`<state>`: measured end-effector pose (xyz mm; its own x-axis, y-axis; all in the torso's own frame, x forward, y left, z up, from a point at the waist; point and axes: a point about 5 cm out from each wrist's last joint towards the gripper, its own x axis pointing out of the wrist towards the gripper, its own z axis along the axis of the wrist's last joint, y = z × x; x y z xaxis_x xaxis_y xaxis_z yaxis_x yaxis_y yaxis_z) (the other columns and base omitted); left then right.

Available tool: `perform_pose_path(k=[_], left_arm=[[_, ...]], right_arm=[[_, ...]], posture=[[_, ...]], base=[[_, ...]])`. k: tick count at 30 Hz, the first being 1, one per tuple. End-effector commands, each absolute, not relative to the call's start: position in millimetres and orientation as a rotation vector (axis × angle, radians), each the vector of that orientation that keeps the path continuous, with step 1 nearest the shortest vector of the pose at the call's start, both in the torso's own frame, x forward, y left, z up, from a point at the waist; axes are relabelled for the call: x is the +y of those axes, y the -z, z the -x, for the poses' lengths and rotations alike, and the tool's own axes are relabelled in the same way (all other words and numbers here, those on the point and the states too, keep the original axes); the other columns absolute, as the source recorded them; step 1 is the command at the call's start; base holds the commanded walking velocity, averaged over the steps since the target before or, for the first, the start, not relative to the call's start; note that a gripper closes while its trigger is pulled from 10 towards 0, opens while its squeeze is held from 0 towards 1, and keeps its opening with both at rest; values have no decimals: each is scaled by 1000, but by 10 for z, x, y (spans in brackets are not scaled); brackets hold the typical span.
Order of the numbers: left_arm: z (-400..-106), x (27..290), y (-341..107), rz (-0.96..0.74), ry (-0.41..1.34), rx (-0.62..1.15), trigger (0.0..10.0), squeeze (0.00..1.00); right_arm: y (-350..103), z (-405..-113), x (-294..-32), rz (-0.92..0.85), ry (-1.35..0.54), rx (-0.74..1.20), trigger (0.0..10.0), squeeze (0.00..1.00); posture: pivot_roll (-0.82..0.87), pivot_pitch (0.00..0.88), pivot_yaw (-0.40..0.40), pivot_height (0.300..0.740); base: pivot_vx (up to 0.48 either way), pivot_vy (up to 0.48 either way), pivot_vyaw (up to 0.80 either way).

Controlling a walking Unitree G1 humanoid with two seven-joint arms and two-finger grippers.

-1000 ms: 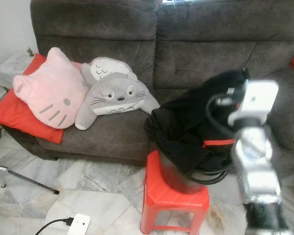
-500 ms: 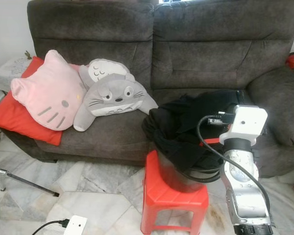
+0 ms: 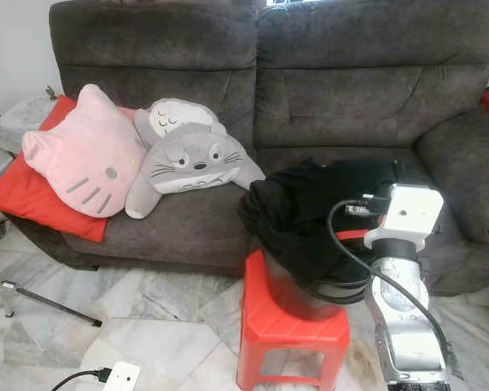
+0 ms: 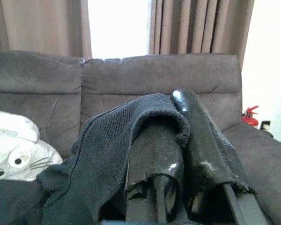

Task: Hang hanger

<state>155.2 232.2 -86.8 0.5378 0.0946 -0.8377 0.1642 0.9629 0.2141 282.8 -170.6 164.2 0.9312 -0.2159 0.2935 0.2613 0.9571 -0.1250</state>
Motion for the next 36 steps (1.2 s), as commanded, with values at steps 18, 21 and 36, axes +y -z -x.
perform_pose_path(k=[18,21,36], left_arm=[[-1434,2260,930,-267,32,1040,10000,0],[-1432,2258,931,-266,32,1041,10000,0],[-1427,2266,932,-270,43,1045,10000,0]], right_arm=[[-1678,-2833,-1673,204,170,-267,10000,0],[-1679,-2835,-1660,203,165,-267,10000,0],[-1674,-2841,-1636,196,165,-263,10000,0]], posture=[[-132,0,-5,740],[-131,0,-4,740],[-122,0,3,740]], base=[[0,0,0],[0,0,0],[-296,0,0]])
